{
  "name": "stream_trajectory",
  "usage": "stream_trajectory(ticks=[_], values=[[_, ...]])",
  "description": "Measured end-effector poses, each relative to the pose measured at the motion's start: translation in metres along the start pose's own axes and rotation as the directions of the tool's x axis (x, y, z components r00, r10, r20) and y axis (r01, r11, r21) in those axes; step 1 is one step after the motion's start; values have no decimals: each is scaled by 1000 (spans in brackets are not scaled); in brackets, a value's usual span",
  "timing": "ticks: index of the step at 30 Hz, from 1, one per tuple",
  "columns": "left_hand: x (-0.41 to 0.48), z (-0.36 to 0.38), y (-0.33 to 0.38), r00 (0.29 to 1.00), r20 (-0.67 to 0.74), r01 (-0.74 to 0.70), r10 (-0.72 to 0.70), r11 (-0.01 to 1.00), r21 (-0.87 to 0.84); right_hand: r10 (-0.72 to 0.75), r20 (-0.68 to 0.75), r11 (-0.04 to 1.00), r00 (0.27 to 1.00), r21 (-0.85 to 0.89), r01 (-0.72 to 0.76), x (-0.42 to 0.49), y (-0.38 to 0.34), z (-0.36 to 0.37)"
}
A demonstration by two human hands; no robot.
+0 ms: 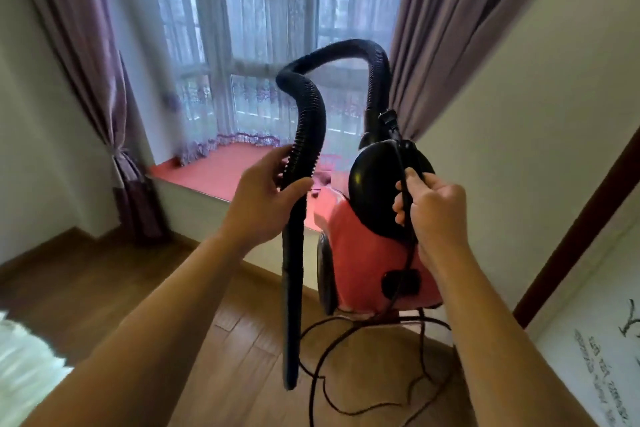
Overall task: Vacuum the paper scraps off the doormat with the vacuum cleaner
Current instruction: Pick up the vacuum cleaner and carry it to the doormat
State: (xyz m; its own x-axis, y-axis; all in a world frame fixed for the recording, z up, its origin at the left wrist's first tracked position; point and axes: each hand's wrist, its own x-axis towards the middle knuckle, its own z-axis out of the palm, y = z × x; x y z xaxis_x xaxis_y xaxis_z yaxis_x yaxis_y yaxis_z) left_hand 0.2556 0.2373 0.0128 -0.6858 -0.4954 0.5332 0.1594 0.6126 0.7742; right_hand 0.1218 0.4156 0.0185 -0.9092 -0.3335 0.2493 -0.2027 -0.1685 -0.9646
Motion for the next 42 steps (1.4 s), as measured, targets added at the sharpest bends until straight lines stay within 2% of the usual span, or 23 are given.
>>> stream_trajectory(ticks=[9,16,20,24,28,33,42], values=[[6,-81,6,973,-215,105,-83,990,93,-67,238,996,969,77,50,25,-25,88],[1,-107,12,883,-458,208,-104,961,183,-111,506,989,855,144,43,54,-28,148],[-15,-121,31,802,-587,304,-108,920,247,-142,651,982,746,188,23,57,-34,183],[-49,-136,53,695,-711,409,-110,873,264,-169,785,976,596,217,-9,39,-41,219],[-101,-150,87,571,-819,494,-53,819,291,-215,867,967,450,253,-25,-4,-54,245],[-180,-167,144,463,-885,553,48,764,331,-232,927,961,293,265,-77,-91,-76,260],[-377,-184,259,297,-949,674,103,682,285,-234,972,950,4,229,-210,-312,-126,233]])
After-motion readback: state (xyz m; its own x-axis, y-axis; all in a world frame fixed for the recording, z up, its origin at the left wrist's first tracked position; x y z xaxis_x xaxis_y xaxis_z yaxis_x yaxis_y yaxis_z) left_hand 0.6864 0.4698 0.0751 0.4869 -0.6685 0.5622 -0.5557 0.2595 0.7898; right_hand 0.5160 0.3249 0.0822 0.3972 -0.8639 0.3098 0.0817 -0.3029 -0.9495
